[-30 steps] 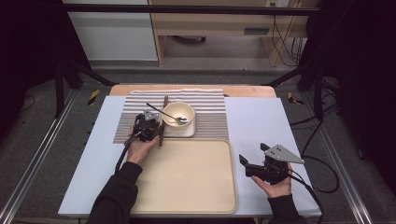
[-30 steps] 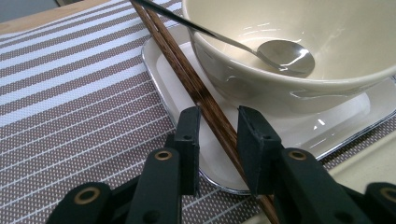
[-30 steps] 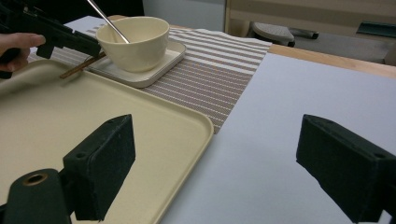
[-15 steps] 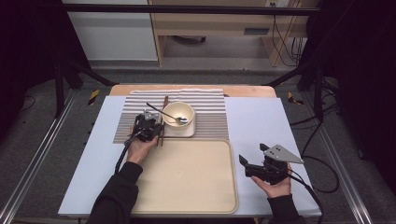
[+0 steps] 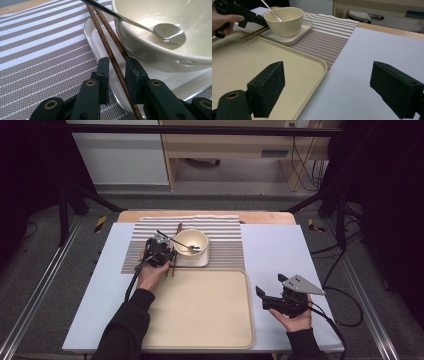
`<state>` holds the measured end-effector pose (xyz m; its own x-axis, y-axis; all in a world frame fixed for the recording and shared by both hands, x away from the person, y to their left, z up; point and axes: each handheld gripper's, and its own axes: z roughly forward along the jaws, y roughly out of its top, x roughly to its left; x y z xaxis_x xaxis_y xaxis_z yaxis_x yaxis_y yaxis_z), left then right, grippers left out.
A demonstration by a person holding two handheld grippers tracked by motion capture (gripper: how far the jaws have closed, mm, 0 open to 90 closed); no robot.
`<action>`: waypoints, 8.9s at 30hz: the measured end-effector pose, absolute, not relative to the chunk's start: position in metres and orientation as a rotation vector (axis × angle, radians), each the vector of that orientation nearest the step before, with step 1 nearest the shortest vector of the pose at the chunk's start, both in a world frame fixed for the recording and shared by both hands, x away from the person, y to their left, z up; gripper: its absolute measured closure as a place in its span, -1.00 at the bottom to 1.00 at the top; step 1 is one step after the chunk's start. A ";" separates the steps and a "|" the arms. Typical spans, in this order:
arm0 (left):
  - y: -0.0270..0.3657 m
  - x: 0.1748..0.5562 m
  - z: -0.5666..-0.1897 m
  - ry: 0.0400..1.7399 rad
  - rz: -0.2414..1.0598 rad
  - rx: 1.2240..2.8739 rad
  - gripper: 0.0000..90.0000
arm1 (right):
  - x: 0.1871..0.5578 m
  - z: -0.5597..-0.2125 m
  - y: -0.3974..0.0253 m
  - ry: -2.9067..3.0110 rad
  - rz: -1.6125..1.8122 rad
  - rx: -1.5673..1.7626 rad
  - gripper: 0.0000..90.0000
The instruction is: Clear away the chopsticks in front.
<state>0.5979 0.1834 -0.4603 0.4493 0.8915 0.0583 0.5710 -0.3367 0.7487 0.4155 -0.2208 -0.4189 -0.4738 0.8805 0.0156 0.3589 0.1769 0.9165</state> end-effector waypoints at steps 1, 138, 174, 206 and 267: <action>0.183 0.599 -0.460 1.220 0.624 2.040 0.64 | 0.415 -0.419 -0.221 1.922 1.276 1.164 -0.71; 0.228 0.358 -0.471 1.544 0.816 1.594 0.89 | 0.411 -0.410 -0.228 1.904 1.318 1.181 -0.82; 0.233 0.365 -0.487 1.613 0.769 1.657 0.71 | 0.412 -0.412 -0.226 1.921 1.304 1.181 -0.82; 0.224 0.429 -0.386 1.197 0.766 1.743 0.06 | 0.411 -0.411 -0.227 1.912 1.311 1.187 -0.83; 0.182 0.583 -0.453 1.103 0.662 2.120 0.50 | 0.415 -0.416 -0.225 1.938 1.281 1.193 -0.84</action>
